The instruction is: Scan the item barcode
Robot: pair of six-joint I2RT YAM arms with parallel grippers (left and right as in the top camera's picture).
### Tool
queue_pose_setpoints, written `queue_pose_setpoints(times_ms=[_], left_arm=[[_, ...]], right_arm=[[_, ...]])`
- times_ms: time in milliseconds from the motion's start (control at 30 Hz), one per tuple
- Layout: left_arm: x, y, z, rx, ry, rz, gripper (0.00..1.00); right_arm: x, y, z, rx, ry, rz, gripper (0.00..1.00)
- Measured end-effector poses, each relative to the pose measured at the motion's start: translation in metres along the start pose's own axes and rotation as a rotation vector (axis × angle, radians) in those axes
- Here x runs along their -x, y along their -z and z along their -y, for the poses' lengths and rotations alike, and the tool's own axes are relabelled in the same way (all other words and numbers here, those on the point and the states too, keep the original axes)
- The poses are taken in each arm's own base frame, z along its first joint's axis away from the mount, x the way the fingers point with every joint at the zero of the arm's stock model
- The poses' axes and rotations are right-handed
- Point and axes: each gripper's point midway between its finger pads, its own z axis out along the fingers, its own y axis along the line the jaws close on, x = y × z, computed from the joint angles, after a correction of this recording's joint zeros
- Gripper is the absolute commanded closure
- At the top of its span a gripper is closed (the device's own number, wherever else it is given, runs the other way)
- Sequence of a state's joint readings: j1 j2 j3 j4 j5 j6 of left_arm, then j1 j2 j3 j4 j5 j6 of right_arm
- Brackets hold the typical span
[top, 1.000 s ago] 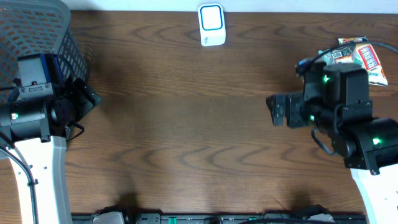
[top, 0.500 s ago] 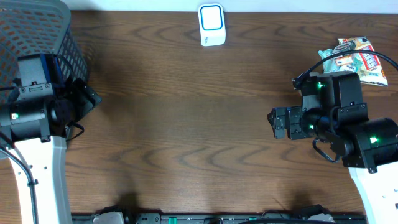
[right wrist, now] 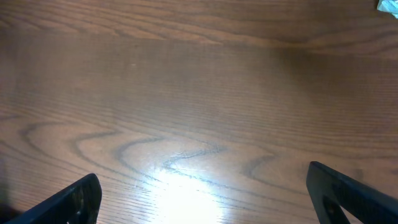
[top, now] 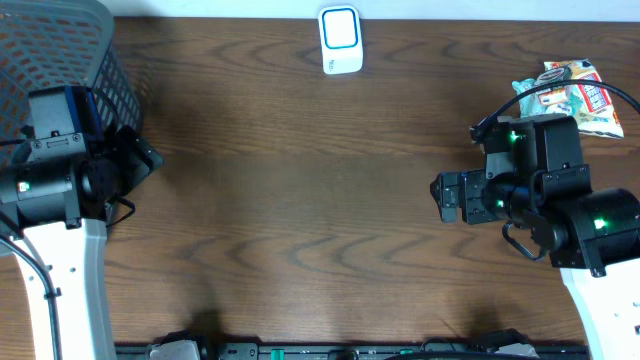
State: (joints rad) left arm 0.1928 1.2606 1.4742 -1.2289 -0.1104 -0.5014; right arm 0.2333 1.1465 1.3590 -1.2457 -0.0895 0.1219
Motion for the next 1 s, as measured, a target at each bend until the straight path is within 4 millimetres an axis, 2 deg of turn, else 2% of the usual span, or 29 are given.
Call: queue_pose_setpoints(times_ms=[233, 467, 600, 867, 1000], left_arm=[[0.0, 0.0, 0.0, 0.0, 0.0, 0.0, 0.02], [0.0, 0.0, 0.0, 0.0, 0.0, 0.0, 0.02], [0.0, 0.0, 0.0, 0.0, 0.0, 0.0, 0.03], [0.0, 0.0, 0.0, 0.0, 0.0, 0.0, 0.03], [0.0, 0.0, 0.0, 0.0, 0.0, 0.001, 0.02]], right_arm=[[0.0, -0.006, 0.001, -0.002, -0.002, -0.02, 0.01], [0.0, -0.001, 0.0, -0.001, -0.001, -0.006, 0.01], [0.0, 0.011, 0.001, 0.001, -0.003, 0.037, 0.01], [0.002, 0.052, 0.006, -0.001, -0.015, 0.218, 0.01], [0.001, 0.056, 0.005, 0.006, 0.003, 0.294, 0.01]])
